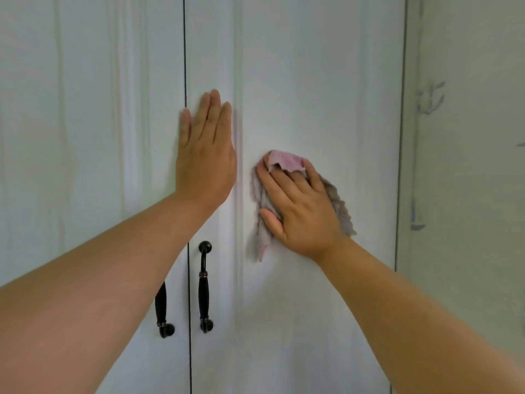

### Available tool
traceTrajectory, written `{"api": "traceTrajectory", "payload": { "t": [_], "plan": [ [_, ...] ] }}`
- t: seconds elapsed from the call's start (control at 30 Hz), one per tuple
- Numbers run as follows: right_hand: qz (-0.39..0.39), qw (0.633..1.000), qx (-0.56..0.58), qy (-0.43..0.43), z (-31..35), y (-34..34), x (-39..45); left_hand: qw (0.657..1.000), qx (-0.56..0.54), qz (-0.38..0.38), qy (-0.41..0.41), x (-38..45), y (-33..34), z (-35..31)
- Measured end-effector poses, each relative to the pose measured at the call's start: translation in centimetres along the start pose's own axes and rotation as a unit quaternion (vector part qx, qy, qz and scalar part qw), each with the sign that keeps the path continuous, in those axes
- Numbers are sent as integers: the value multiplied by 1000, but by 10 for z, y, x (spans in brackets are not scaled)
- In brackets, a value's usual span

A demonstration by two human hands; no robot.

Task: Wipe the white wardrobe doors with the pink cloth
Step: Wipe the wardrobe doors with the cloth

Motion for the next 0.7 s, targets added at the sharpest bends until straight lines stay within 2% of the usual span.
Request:
{"api": "traceTrajectory", "payload": {
  "t": [0.07, 0.13, 0.23, 0.3, 0.37, 0.43, 0.53, 0.6, 0.7],
  "plan": [
    [-15, 999, -20, 44, -42, -3, 5, 1000, 5, -2, 0, -2, 4, -2],
    [-45, 988, -22, 148, -68, -11, 26, 1000, 9, -15, 2, -1, 3, -2],
    [-74, 955, 2, 288, -46, -12, 56, 999, -17, -35, 3, -1, 0, -3],
    [-71, 958, 23, 277, -9, -5, 56, 998, -42, -56, 0, -1, -2, 1],
    [-42, 979, 27, 197, 25, 6, 30, 997, -44, -70, -3, -2, -2, 6],
    [-14, 995, 26, 98, 46, 10, -10, 998, -40, -52, -1, -1, 0, 7],
    [21, 999, 28, -1, 34, 13, -50, 1000, -18, -13, -3, -3, 2, 2],
    [13, 1000, 10, 20, -2, 10, -45, 1000, -5, -1, -5, -5, 3, -2],
    [-31, 985, 5, 169, -47, -3, -10, 1000, 5, 1, 2, -9, 4, -7]
  ]
}}
Point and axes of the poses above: each hand's wrist, its own x-axis towards the middle knuckle, its own y-axis out of the palm, z = x × y, the point moved 9 cm from there along x, towards the middle knuckle, and after that the axes turned 14 degrees about y, right-handed, at the moved point
